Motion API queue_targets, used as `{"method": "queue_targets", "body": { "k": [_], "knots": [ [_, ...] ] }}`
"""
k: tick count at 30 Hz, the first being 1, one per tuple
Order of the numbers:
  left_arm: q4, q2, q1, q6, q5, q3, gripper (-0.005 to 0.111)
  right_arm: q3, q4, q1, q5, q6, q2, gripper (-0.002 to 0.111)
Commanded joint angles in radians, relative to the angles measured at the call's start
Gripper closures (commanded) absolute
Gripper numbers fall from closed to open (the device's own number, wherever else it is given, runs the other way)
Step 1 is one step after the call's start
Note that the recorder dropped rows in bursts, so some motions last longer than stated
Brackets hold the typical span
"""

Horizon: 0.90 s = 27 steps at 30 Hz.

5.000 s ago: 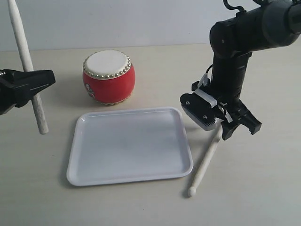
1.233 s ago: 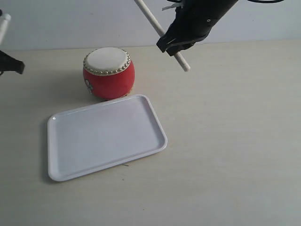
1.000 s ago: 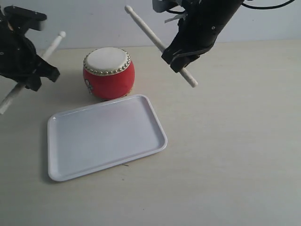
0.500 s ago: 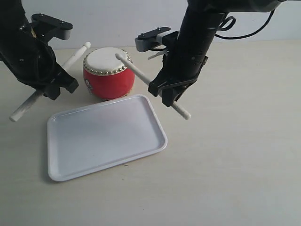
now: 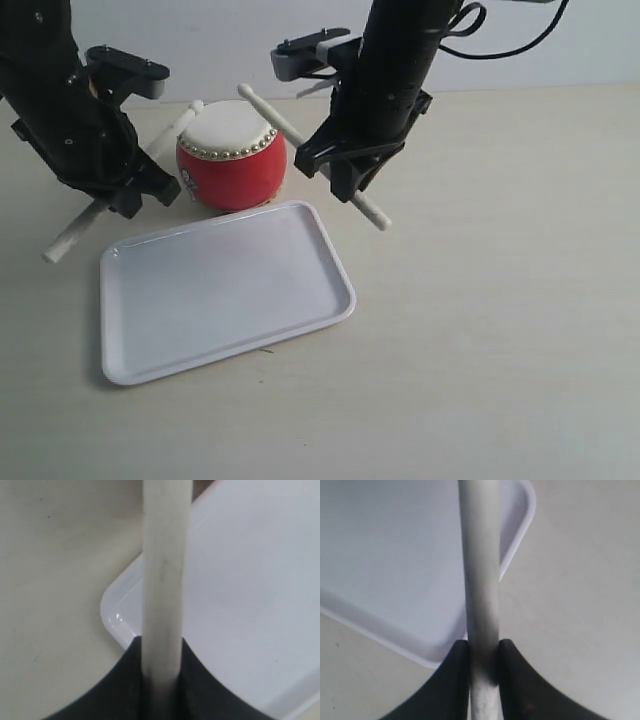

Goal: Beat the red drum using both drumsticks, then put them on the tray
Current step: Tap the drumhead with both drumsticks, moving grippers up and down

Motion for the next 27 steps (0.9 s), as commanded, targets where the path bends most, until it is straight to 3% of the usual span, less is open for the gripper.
{"method": "queue_targets", "body": {
  "k": [1, 7, 18, 27],
  "knots": [
    [-0.007, -0.071, -0.005, -0.001, -0.036, -0.008, 0.107, -0.012, -0.007, 0.000, -0.002, 0.003, 0.018, 0.108],
    [-0.012, -0.052, -0.005, -0.001, -0.091, -0.008, 0.107, -0.086, -0.005, 0.000, 0.050, 0.003, -0.026, 0.108],
    [-0.012, 0.161, -0.005, 0.045, -0.065, -0.008, 0.107, -0.119, -0.003, 0.000, 0.065, 0.003, -0.052, 0.108],
    [-0.005, 0.024, -0.001, 0.013, 0.007, -0.061, 0.107, -0.117, -0.007, 0.000, 0.065, -0.005, 0.051, 0.108]
  ]
}}
